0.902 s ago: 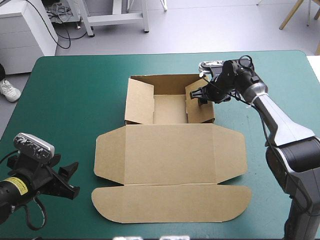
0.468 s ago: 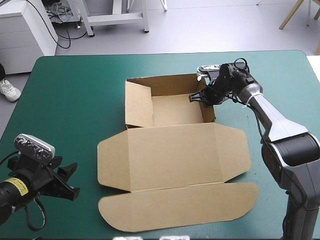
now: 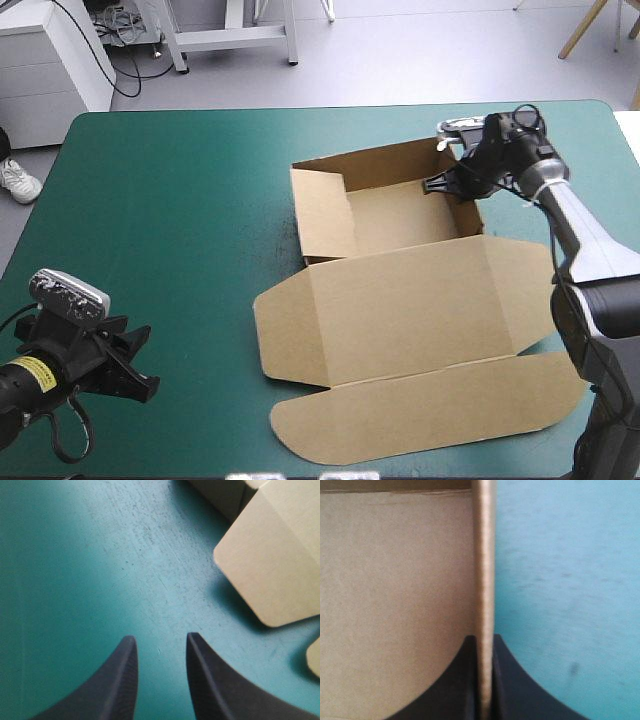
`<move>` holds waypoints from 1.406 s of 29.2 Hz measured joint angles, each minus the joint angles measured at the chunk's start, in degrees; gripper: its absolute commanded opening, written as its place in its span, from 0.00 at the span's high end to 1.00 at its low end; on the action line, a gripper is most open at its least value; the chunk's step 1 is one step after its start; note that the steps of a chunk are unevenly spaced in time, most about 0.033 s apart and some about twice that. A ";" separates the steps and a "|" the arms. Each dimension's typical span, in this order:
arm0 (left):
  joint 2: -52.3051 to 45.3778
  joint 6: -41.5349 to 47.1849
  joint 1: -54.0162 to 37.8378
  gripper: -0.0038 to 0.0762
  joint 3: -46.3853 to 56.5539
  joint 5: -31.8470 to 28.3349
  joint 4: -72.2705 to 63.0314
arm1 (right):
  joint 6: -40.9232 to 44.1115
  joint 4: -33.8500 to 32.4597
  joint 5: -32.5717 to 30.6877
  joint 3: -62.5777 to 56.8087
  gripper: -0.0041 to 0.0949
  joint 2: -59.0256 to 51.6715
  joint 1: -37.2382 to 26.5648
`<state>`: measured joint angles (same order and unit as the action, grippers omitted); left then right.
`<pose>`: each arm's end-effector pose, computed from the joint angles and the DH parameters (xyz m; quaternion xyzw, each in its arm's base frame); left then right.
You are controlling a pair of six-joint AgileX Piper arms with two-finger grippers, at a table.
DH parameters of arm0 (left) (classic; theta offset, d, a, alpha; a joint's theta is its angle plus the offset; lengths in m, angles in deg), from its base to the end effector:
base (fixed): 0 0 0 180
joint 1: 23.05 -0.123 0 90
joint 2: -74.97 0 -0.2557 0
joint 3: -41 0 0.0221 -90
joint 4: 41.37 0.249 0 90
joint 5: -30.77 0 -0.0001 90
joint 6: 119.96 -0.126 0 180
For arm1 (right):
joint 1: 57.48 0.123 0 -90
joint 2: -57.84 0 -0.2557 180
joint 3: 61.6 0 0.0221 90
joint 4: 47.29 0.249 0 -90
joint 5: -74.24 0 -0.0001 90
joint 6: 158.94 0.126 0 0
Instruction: Fold the box
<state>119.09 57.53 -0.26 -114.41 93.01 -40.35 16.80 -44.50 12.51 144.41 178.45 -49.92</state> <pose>0.1257 -0.0507 0.3294 0.1997 0.8876 -0.0643 0.4102 0.4262 0.0620 0.2298 -0.0939 0.9740 0.0292 0.2043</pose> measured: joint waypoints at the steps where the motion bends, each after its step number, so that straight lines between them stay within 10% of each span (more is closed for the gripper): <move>1: 0.00 0.00 0.00 0.67 0.00 0.14 0.00 | -0.39 -0.96 -0.35 0.00 0.98 -1.00 -1.54; 16: 0.00 0.00 0.00 0.67 0.00 0.88 0.00 | -4.06 -5.84 1.20 -0.06 0.98 -5.43 -28.46; 30: 0.00 0.00 0.00 0.67 0.00 1.90 0.00 | -7.55 -2.50 3.26 -0.06 0.96 1.03 -32.67; 39: 0.00 0.00 0.00 0.67 0.00 2.30 3.09 | -10.61 0.29 3.83 -0.06 0.37 2.27 -32.67; 41: 0.00 0.00 0.00 0.67 0.00 2.34 6.60 | -11.13 1.43 4.18 -0.06 0.37 2.34 -32.67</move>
<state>119.09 57.53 -0.26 -114.41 95.35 -33.75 5.67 -43.06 16.69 144.35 180.79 -82.58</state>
